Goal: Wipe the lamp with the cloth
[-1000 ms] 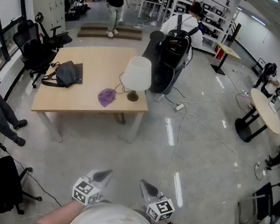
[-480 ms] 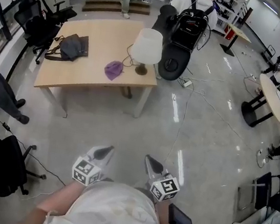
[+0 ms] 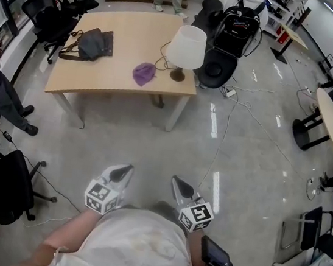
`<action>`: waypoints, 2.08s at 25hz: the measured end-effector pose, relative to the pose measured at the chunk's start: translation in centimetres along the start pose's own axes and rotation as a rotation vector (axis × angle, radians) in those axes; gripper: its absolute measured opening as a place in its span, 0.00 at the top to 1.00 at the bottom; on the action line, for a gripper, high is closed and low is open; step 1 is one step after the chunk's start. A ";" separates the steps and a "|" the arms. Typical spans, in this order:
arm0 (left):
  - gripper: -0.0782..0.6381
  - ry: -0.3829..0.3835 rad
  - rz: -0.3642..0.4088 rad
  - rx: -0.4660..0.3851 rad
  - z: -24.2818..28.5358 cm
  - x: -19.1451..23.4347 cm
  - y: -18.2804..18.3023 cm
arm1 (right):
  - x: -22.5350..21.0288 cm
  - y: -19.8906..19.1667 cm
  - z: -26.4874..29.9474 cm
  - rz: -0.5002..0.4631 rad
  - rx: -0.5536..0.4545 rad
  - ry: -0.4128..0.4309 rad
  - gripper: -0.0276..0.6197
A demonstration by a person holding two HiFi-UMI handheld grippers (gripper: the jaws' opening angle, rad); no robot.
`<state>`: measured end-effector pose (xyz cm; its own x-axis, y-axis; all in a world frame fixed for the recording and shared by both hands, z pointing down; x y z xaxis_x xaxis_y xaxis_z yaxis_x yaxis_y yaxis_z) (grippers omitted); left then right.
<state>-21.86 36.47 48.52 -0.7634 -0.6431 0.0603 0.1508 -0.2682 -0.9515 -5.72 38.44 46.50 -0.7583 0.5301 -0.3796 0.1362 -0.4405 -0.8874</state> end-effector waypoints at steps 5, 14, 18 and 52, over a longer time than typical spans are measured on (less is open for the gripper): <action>0.89 0.030 -0.021 0.021 0.7 1.4 -0.4 | -0.8 0.3 2.2 0.012 0.024 0.027 0.94; 0.89 0.063 -0.010 0.057 4.4 4.9 0.4 | -4.1 1.8 8.9 0.037 0.044 0.095 0.94; 0.89 0.091 0.007 0.059 6.9 7.4 2.4 | -6.0 4.1 12.1 0.031 0.029 0.132 0.94; 0.89 -0.037 0.124 0.141 26.3 17.5 7.1 | -21.2 12.1 20.2 0.100 -0.015 -0.036 0.94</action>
<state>-17.65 4.43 50.74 -0.7103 -0.7026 -0.0415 0.3308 -0.2812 -0.9008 -0.85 7.21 49.13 -0.7625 0.4579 -0.4570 0.2214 -0.4790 -0.8494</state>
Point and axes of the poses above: the fingertips, and each gripper's own axes: z forward along the fingers, x to its left, y out of its top, the point moved 1 cm from there along -z, backward along the fingers, and after that the axes turned 11 degrees about z, right-handed, at the moved point
